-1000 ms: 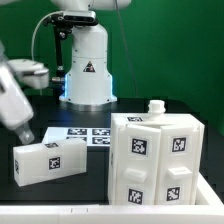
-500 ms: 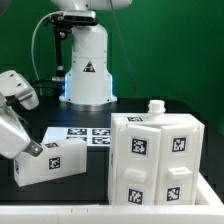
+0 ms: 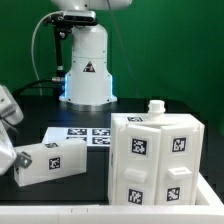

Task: Assemble cabinet

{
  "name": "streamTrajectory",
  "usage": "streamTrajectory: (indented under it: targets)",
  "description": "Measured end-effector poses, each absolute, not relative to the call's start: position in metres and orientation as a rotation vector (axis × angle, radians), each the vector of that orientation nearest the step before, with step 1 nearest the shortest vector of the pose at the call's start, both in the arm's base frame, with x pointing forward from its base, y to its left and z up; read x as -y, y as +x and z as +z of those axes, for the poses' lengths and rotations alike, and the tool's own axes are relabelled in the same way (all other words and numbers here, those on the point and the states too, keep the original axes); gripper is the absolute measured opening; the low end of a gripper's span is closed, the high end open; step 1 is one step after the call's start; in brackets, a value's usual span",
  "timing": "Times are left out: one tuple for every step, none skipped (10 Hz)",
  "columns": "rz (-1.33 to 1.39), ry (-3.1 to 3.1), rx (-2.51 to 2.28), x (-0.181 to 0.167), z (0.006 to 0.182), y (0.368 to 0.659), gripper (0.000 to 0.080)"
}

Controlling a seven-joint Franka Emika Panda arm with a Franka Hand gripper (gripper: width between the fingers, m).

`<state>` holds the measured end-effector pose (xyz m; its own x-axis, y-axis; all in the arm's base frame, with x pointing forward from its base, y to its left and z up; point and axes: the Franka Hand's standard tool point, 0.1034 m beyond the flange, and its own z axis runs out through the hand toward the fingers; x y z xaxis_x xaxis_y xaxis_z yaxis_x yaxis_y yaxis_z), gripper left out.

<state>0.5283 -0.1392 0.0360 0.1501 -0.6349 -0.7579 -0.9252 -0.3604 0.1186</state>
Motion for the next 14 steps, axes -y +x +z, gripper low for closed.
streamTrajectory:
  targets:
    - [1.029, -2.068, -1.516, 0.135, 0.028, 0.534, 0.0796]
    - [1.012, -2.073, -1.526, 0.131, 0.024, 0.536, 0.0796]
    - [1.008, -2.070, -1.560, 0.127, 0.017, 0.537, 0.0796]
    - [1.027, -2.061, -1.565, 0.119, 0.015, 0.537, 0.0796]
    - [1.023, -2.059, -1.565, 0.121, 0.016, 0.537, 0.0796]
    - [1.023, -2.058, -1.568, 0.121, 0.015, 0.537, 0.0665]
    - [1.023, -2.057, -1.568, 0.121, 0.015, 0.537, 0.0528]
    - [1.023, -2.057, -1.568, 0.122, 0.015, 0.536, 0.0528]
    - [1.023, -2.057, -1.568, 0.122, 0.015, 0.536, 0.0393]
    - [1.023, -2.056, -1.568, 0.122, 0.015, 0.536, 0.0285]
    - [1.022, -2.057, -1.568, 0.122, 0.016, 0.537, 0.0285]
    - [1.006, -2.066, -1.550, 0.120, 0.018, 0.538, 0.0285]
    - [0.943, -2.103, -1.495, 0.113, 0.028, 0.537, 0.0285]
    - [0.856, -2.151, -1.474, 0.099, 0.042, 0.527, 0.0285]
